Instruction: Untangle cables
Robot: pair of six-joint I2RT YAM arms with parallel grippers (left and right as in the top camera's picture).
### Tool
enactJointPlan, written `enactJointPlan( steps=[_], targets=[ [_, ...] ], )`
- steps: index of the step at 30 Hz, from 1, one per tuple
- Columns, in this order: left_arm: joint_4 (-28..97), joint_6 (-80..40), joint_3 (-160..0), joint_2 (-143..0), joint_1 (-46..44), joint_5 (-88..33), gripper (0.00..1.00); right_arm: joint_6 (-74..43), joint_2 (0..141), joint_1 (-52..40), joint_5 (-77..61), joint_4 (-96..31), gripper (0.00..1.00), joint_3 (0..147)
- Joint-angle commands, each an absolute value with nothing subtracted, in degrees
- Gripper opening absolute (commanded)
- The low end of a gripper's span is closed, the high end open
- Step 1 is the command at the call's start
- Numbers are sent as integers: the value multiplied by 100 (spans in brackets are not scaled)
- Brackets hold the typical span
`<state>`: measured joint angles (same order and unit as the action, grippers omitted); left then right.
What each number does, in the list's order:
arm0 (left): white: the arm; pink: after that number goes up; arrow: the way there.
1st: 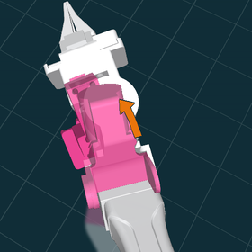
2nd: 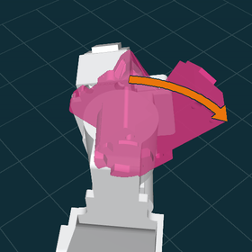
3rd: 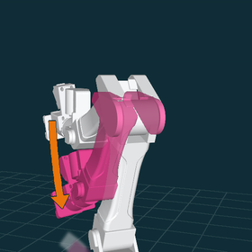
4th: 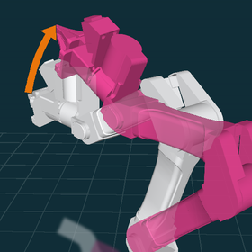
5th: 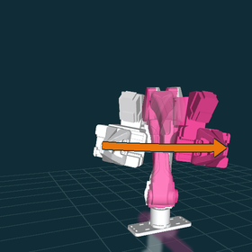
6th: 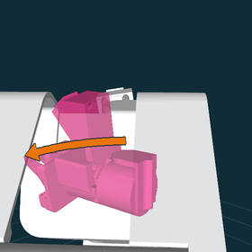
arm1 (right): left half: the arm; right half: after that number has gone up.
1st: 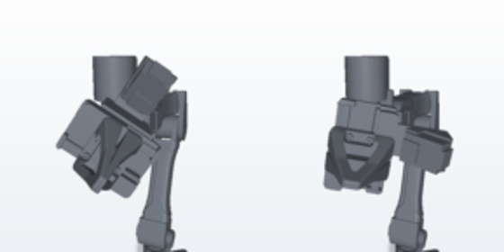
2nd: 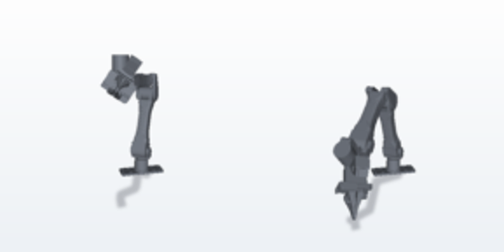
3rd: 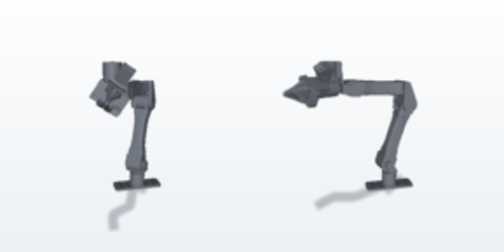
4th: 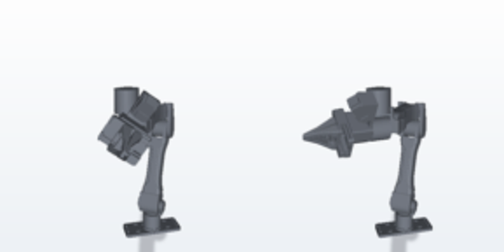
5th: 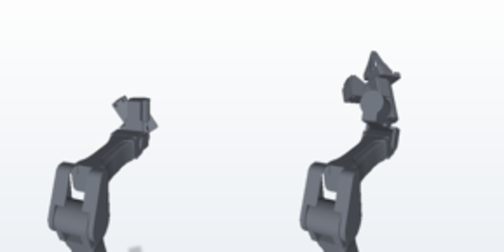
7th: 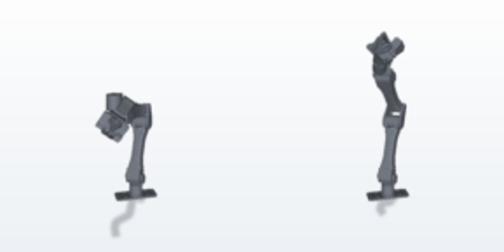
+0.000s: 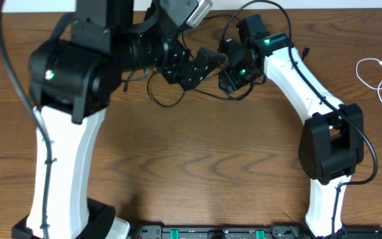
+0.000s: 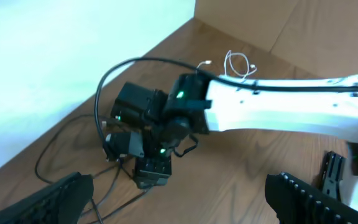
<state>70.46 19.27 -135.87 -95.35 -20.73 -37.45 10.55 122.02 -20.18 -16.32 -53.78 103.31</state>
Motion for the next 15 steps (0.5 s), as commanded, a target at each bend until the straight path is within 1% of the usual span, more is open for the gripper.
enactJointPlan(
  steps=[1,6,11,14,15],
  targets=[
    [7037,1852,-13603,-9253,-2071,-3857,93,860,12477,-2036,-1688,-5352,64,10285],
    [7039,1852,-13603,-9161,-2071,-3857,94,860,12628,-2034,-1695,-5332,63,10283],
    [7039,1852,-13603,-9161,-2071,-3859,93,860,12639,-2036,-1688,-5321,57,10278],
    [7043,1850,-13603,-9161,-2071,-3859,93,860,12639,-2036,-1691,-5251,51,10232],
    [7059,1848,-13603,-9161,-2071,-3859,94,860,12641,-2036,-1691,-5238,50,10221]
  ],
)
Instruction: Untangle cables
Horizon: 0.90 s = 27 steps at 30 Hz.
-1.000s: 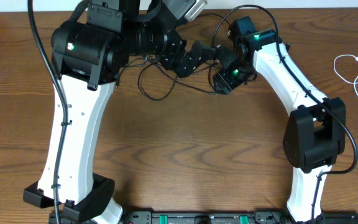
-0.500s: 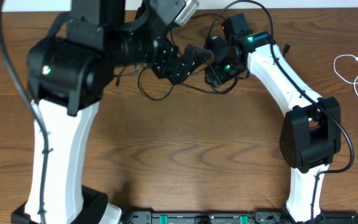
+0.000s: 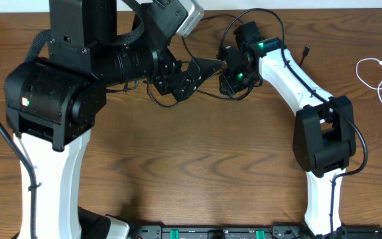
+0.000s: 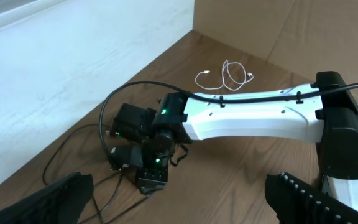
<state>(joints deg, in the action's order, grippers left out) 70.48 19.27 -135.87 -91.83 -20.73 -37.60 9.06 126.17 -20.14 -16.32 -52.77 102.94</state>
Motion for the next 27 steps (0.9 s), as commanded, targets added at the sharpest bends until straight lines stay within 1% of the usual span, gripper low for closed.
enactJointPlan(
  steps=[1,10,16,18,19,20,21,22,24,26,27],
  targets=[
    [7072,1848,-13603,-9161,-2071,-3859,93,860,12648,-2036,-1691,-5225,50,10215],
    [7148,1831,-13603,-9161,-2071,-3861,93,770,12680,-2036,-1691,-5009,55,10003],
    [7150,1802,-13603,-9161,-2073,-3863,94,576,12680,-2036,-1693,-4665,52,9721],
    [7150,1767,-13603,-9161,-2102,-3863,94,489,12680,-2036,-1710,-4525,46,9618],
    [7148,1767,-13603,-9161,-2119,-3861,93,419,12680,-2036,-1708,-4440,42,9572],
    [7148,1767,-13603,-9161,-2150,-3863,93,336,12680,-2045,-1708,-4375,36,9546],
    [7148,1767,-13603,-9161,-2187,-3863,94,252,12680,-2058,-1708,-4287,33,9513],
    [7148,1767,-13603,-9161,-2217,-3861,93,183,12680,-2078,-1708,-4185,34,9472],
    [7150,1767,-13603,-9159,-2283,-3861,93,32,12680,-2115,-1708,-4010,43,9406],
    [7150,1767,-13603,-9159,-2338,-3861,93,-99,12680,-2167,-1708,-3887,48,9360],
    [7148,1769,-13603,-9159,-2379,-3859,93,-130,12680,-2226,-1680,-3789,56,9319]
  ],
)
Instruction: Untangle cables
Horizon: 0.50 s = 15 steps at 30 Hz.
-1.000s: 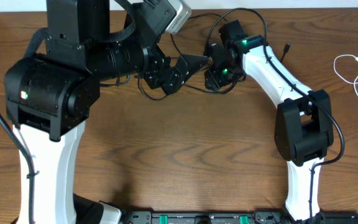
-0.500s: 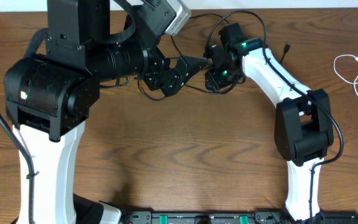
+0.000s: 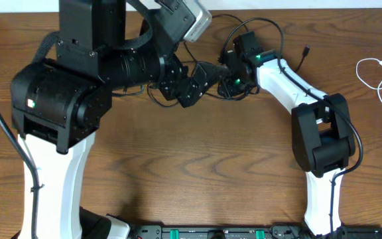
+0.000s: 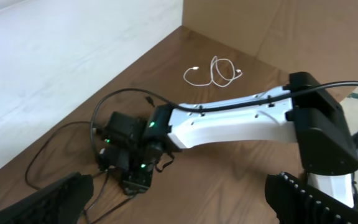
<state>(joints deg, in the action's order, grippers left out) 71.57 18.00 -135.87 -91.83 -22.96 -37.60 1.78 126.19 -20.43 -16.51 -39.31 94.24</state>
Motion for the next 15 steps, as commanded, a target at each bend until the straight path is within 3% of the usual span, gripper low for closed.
enactJointPlan(
  steps=[1,2,6,8,11,15],
  targets=[
    [7148,1767,-13603,-9159,-2392,-3861,94,-143,12680,-2263,-1636,-3763,56,9312],
    [7148,1769,-13603,-9157,-2392,-3861,93,-172,12682,-2300,-1573,-3743,55,9303],
    [7150,1767,-13603,-9126,-2392,-3861,93,-187,12704,-2451,-1406,-3680,27,9299],
    [7150,1767,-13603,-9094,-2392,-3861,93,-215,12726,-2491,-1343,-3660,27,9299],
    [7150,1767,-13603,-8991,-2392,-3861,93,-270,12763,-2495,-1343,-3667,1,9299],
    [7153,1767,-13603,-8868,-2392,-3859,93,-327,12763,-2443,-1347,-3647,1,9299]
  ],
)
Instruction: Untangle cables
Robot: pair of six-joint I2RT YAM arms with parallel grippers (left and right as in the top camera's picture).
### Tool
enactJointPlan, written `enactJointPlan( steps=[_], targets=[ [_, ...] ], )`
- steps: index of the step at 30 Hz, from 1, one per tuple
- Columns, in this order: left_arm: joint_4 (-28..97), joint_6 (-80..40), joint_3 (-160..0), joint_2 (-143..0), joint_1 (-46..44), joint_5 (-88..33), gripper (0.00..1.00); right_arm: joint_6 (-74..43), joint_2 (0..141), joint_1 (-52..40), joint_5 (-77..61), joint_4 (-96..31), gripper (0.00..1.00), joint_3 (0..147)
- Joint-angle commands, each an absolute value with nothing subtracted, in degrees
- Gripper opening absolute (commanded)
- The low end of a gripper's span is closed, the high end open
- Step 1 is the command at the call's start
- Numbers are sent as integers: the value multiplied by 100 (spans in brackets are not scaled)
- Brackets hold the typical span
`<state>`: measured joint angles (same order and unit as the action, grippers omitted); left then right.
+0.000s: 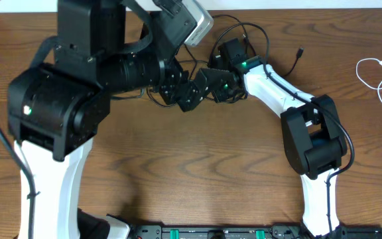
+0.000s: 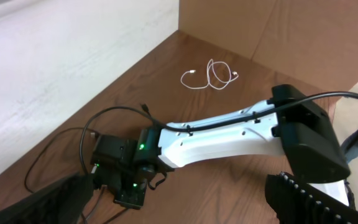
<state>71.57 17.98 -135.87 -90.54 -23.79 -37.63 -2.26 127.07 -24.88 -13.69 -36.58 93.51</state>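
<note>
A tangle of black cables [image 1: 245, 29] lies at the table's far middle, with a loose plug end [image 1: 300, 51] to its right. In the left wrist view one cable loop [image 2: 40, 159] runs along the wall side. My right gripper [image 1: 217, 85] points down into the tangle; its head [image 2: 127, 184] shows green lights, and its jaws are hidden. My left gripper [image 1: 195, 91] hovers just left of it, open wide with nothing between its fingers [image 2: 53, 200].
A coiled white cable lies apart at the far right, also visible as a white coil [image 2: 211, 73] in the left wrist view. A white wall and a cardboard panel [image 2: 278, 31] border the table's far side.
My right gripper has shifted left along the table, closer to the left gripper's fingers. The left gripper stays open in about the same place.
At the oldest moment my right gripper sat down in the black tangle with the open left gripper beside it. Over the following moments the right arm drew in and its gripper crept left, ending right against the left gripper. The white cable has not moved.
</note>
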Motion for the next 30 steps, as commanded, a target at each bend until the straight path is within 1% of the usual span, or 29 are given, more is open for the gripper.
enactJointPlan(
  steps=[1,7,11,17,23,24,30],
  targets=[
    [7157,1769,-13603,-8860,-2392,-3857,93,-342,12763,-2416,-1347,-3647,1,9299],
    [7255,1772,-13603,-8873,-2392,-3765,93,-362,12748,-2329,-1551,-3531,1,9393],
    [7314,1772,-13603,-8873,-2392,-3435,93,-362,12685,-2204,-1837,-3616,1,9745],
    [7328,1772,-13600,-8923,-2392,-2987,93,-268,12532,-2014,-1990,-4202,1,10855],
    [7387,1774,-13596,-9122,-2392,-2786,93,-67,12366,-1907,-1964,-4805,1,11802],
    [7430,1774,-13596,-9247,-2392,-2515,93,10,12302,-1894,-1872,-5009,1,12140],
    [7540,1789,-13596,-9703,-2392,-2171,93,115,12123,-1822,-1796,-5446,1,12938]
  ],
)
